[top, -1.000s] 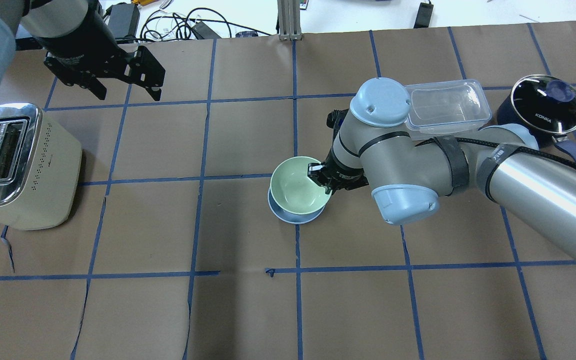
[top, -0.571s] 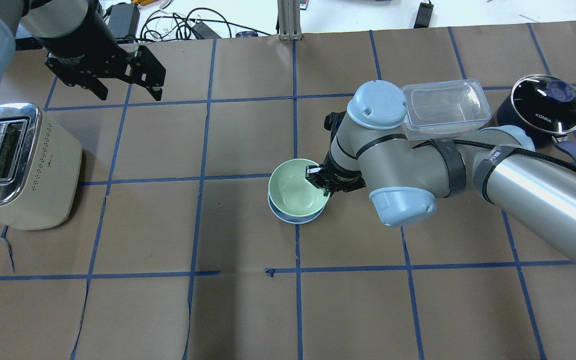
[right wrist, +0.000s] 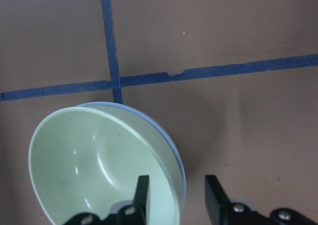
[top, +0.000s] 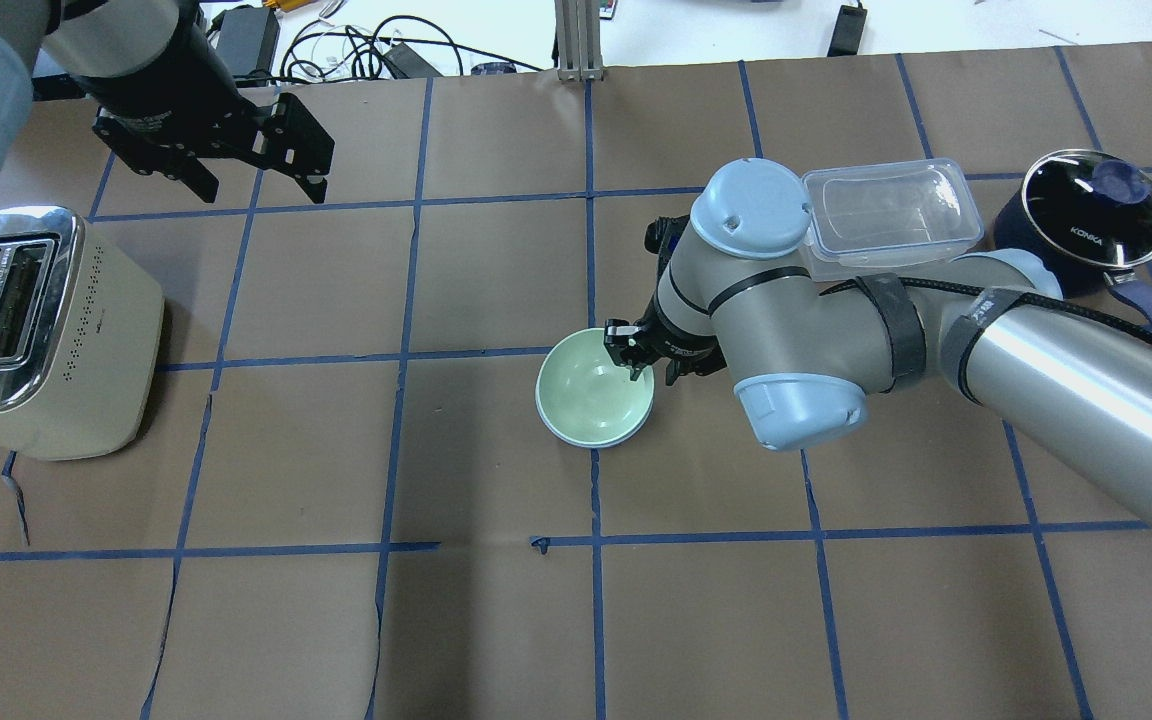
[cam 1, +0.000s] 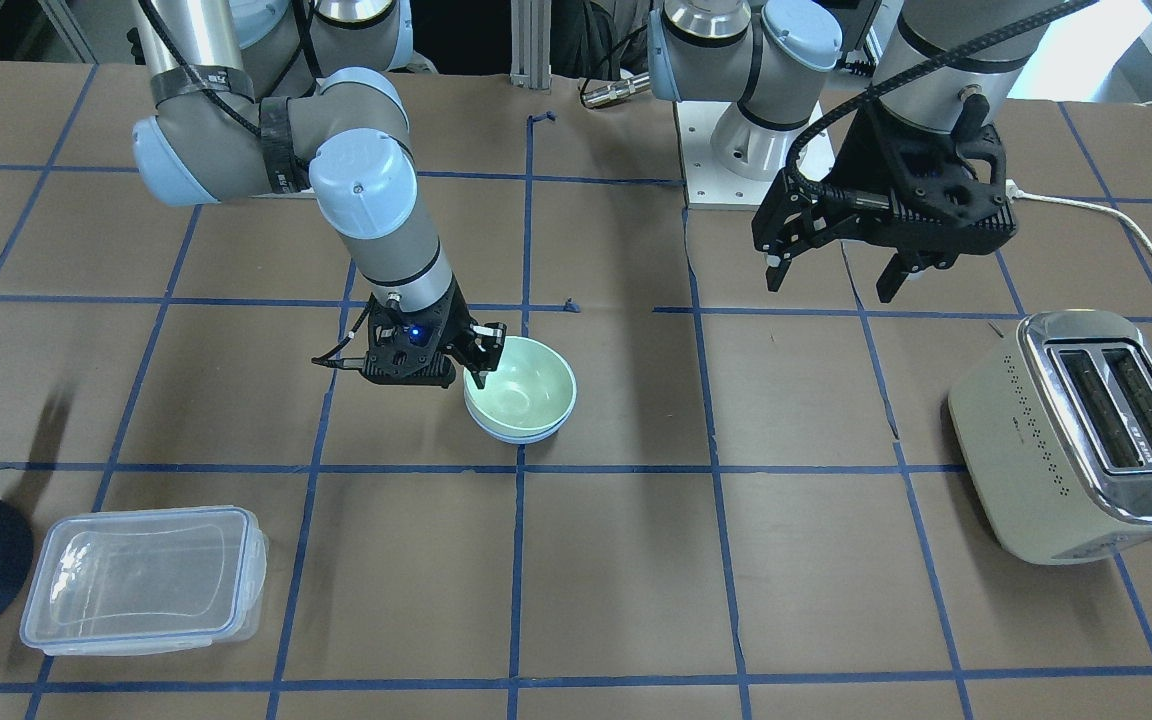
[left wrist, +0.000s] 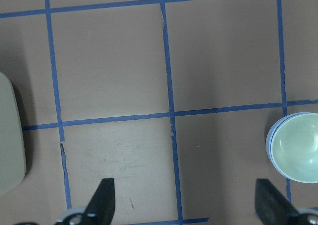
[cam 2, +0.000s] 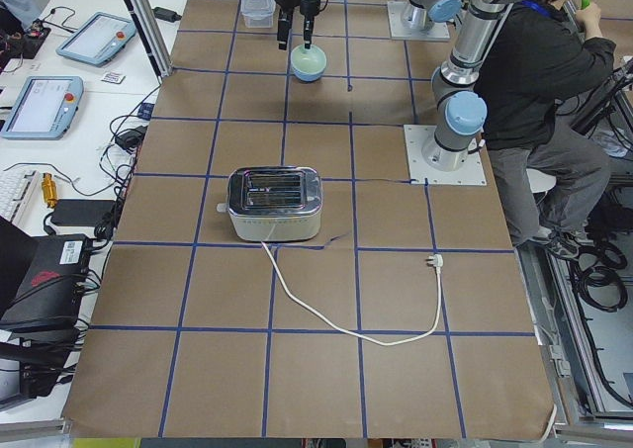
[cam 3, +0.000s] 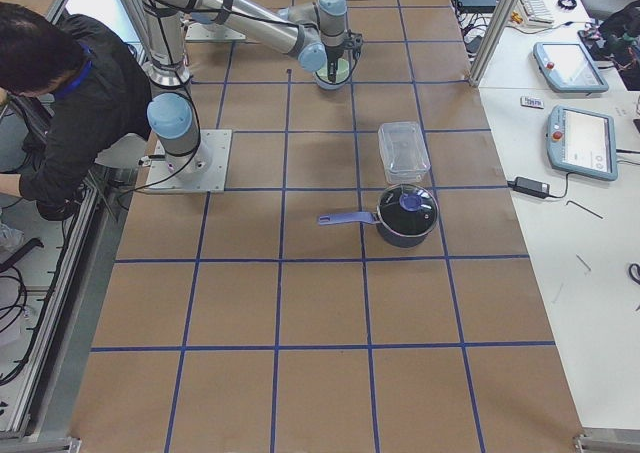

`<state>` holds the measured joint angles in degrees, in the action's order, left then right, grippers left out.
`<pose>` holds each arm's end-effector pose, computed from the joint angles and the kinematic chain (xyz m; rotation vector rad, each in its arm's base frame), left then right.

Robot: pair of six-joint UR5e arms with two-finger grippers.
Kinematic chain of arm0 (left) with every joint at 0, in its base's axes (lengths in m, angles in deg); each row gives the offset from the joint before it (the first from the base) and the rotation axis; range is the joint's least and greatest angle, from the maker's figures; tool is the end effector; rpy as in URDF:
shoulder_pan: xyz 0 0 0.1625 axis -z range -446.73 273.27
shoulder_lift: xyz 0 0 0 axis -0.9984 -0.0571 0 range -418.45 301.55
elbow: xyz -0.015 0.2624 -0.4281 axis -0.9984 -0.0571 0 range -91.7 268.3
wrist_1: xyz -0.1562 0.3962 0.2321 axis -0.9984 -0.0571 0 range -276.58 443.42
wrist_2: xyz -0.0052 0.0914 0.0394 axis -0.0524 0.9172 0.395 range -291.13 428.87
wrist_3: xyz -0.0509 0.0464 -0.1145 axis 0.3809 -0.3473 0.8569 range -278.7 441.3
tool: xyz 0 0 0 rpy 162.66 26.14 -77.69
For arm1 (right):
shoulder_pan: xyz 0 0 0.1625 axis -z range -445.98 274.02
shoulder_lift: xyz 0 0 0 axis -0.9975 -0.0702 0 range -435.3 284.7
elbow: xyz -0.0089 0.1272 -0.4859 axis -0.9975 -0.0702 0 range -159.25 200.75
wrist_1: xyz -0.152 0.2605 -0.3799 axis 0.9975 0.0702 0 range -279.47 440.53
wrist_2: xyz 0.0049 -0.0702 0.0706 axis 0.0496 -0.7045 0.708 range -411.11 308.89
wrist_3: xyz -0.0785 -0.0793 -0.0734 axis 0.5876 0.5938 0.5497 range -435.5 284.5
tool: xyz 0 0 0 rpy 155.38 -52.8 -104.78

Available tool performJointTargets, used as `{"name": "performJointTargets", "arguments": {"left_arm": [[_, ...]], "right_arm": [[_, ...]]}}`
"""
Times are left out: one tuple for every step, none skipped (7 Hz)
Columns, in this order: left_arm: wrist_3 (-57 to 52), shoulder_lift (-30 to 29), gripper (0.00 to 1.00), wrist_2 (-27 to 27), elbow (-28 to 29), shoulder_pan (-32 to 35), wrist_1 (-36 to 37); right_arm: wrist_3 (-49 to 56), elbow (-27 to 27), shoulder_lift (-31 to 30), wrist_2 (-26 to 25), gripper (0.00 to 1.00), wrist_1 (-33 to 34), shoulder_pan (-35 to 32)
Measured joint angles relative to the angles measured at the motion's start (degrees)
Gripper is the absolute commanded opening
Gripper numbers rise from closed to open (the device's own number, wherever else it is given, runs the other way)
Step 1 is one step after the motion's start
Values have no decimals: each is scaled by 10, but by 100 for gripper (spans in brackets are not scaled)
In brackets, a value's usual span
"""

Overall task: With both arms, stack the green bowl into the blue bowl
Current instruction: 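Open the right gripper and raise it away from the stacked bowls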

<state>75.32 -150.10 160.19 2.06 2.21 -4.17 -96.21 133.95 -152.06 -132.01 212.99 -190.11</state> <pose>-0.1192 -0.5927 0.5565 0.1320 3.1087 -0.1206 0.2971 -0.5472 0.2538 0.1574 2.9536 -0.0782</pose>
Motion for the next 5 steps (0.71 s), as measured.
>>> {"name": "performJointTargets", "arguments": {"left_arm": [[0, 2, 100, 0, -3, 0, 0], [0, 4, 100, 0, -8, 0, 1], [0, 5, 100, 0, -10, 0, 2], [0, 5, 100, 0, -11, -1, 2], [0, 5, 100, 0, -11, -1, 2]], "right_arm": [[-1, -5, -3, -3, 100, 1, 3], [0, -21, -6, -12, 100, -7, 11], [8, -54, -10, -31, 100, -39, 25], [28, -95, -16, -48, 100, -93, 43], [55, -142, -24, -59, 100, -161, 67]]}}
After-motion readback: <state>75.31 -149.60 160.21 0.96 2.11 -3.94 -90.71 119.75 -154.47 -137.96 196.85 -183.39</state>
